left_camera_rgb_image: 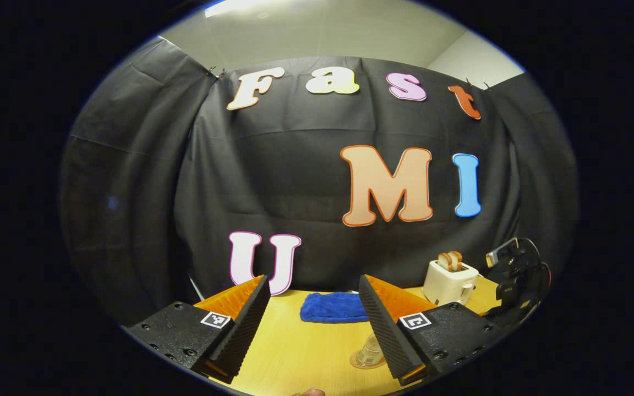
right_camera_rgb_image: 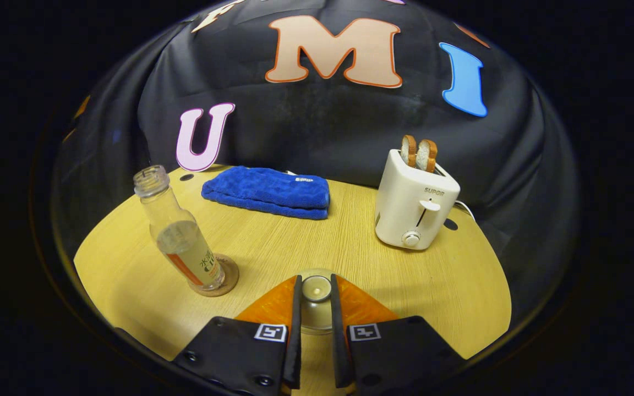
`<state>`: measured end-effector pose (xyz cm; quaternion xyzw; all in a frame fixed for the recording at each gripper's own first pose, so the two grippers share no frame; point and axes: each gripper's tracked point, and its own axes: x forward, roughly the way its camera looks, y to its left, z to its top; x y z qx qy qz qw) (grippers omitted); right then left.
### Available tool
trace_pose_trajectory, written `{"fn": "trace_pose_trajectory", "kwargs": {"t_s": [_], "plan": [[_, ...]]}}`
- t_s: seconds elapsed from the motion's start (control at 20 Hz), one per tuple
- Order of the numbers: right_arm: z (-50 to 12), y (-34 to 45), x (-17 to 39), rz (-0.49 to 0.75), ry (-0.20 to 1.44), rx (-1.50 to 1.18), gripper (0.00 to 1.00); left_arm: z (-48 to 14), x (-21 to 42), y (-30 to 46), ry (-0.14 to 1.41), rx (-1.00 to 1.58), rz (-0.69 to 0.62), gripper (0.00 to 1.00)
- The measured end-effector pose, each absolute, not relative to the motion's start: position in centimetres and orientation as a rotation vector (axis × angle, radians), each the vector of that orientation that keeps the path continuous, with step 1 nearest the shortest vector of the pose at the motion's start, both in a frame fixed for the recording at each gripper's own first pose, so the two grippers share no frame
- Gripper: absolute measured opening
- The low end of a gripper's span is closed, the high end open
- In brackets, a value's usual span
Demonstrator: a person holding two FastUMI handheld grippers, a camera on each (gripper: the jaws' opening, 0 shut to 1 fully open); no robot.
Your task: Open the teacup lid with one hand, grasp the water bottle and pour water into the teacup with the other hand; after pouring, place the water bottle on the coaster and then close the teacup lid.
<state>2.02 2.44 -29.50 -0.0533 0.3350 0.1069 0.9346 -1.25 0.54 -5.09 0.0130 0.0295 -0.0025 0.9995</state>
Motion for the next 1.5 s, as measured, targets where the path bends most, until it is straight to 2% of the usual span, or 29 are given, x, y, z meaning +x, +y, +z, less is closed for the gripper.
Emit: {"fn": "trace_pose_trajectory", "kwargs": {"t_s": [0.3,0.75,0.8,0.85,0.95,1.25,1.5], "plan": [[-27.4,-0.1,1.4,0.161,0.696,-0.056,0.27,-10.3,-0.2,-3.0,0.077,0.031,-0.119,0.95],[-24.6,-2.3,0.7,0.122,0.680,-0.039,0.27,-16.2,-0.1,-7.1,0.138,0.001,-0.206,0.95],[-24.5,-2.6,0.6,0.117,0.682,-0.034,0.27,-16.9,-0.3,-7.5,0.151,0.015,-0.213,0.98],[-24.5,-2.8,0.6,0.111,0.685,-0.028,0.27,-17.6,-0.3,-7.9,0.164,0.027,-0.224,0.95],[-24.4,-3.3,0.4,0.097,0.691,-0.017,0.27,-19.3,-0.5,-8.7,0.192,0.044,-0.250,0.95],[-23.9,-3.8,0.2,0.076,0.687,-0.030,0.27,-24.9,-0.4,-8.9,0.322,0.068,-0.263,0.96],[-23.7,-4.5,0.1,0.050,0.684,-0.031,0.27,-27.1,0.4,-8.8,0.366,0.070,-0.267,0.97]]}}
